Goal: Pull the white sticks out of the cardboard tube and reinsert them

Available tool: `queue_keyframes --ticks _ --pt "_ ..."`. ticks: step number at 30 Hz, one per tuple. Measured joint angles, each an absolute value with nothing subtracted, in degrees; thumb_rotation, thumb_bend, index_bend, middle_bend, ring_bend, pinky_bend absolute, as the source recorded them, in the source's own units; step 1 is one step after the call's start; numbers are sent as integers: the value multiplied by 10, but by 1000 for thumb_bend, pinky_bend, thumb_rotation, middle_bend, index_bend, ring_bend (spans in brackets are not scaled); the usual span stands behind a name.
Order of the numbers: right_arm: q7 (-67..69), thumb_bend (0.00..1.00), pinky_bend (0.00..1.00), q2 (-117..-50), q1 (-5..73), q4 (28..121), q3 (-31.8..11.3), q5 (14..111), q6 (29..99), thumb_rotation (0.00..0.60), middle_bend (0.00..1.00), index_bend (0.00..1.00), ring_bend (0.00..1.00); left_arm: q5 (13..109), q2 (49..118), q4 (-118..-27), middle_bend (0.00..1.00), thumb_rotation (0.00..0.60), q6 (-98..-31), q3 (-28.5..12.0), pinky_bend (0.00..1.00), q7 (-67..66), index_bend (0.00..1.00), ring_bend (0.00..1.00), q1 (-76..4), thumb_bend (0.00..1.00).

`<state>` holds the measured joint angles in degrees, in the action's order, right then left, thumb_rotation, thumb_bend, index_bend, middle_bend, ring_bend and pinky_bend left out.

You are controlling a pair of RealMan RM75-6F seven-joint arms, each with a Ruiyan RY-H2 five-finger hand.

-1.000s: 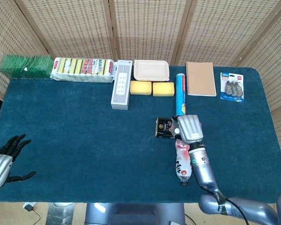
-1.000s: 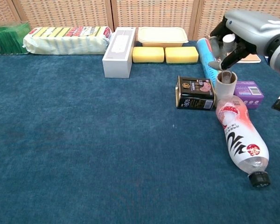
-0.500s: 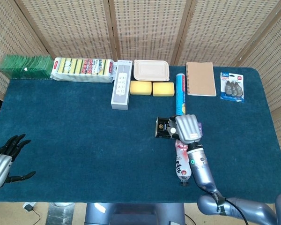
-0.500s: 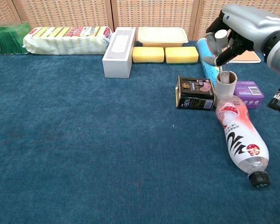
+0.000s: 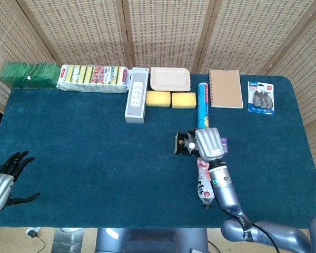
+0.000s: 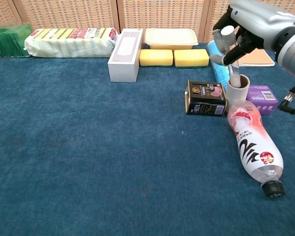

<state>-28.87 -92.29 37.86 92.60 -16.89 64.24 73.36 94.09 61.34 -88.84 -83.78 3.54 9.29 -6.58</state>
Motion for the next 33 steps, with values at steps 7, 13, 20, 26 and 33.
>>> queue_keyframes --ticks 7,13,20,26,33 --pt "-296 398 1000 -921 389 933 -182 644 734 600 918 767 1000 940 613 -888 62 452 -838 35 230 93 107 24 -66 112" --pt "-303 401 1000 -919 395 942 -191 642 735 600 919 769 1000 940 613 -888 62 449 -838 35 229 94 106 24 -66 112" --pt "-313 403 1000 -911 396 965 -197 640 742 600 920 771 1000 941 612 -888 62 454 -838 35 230 97 106 24 -66 113" --pt "-321 404 1000 -896 394 1005 -205 637 753 600 922 772 1000 946 611 -888 62 450 -844 37 230 100 107 24 -65 111" --pt "-327 407 1000 -883 391 1049 -215 624 764 600 925 774 1000 951 610 -887 62 453 -849 38 230 103 106 25 -63 112"
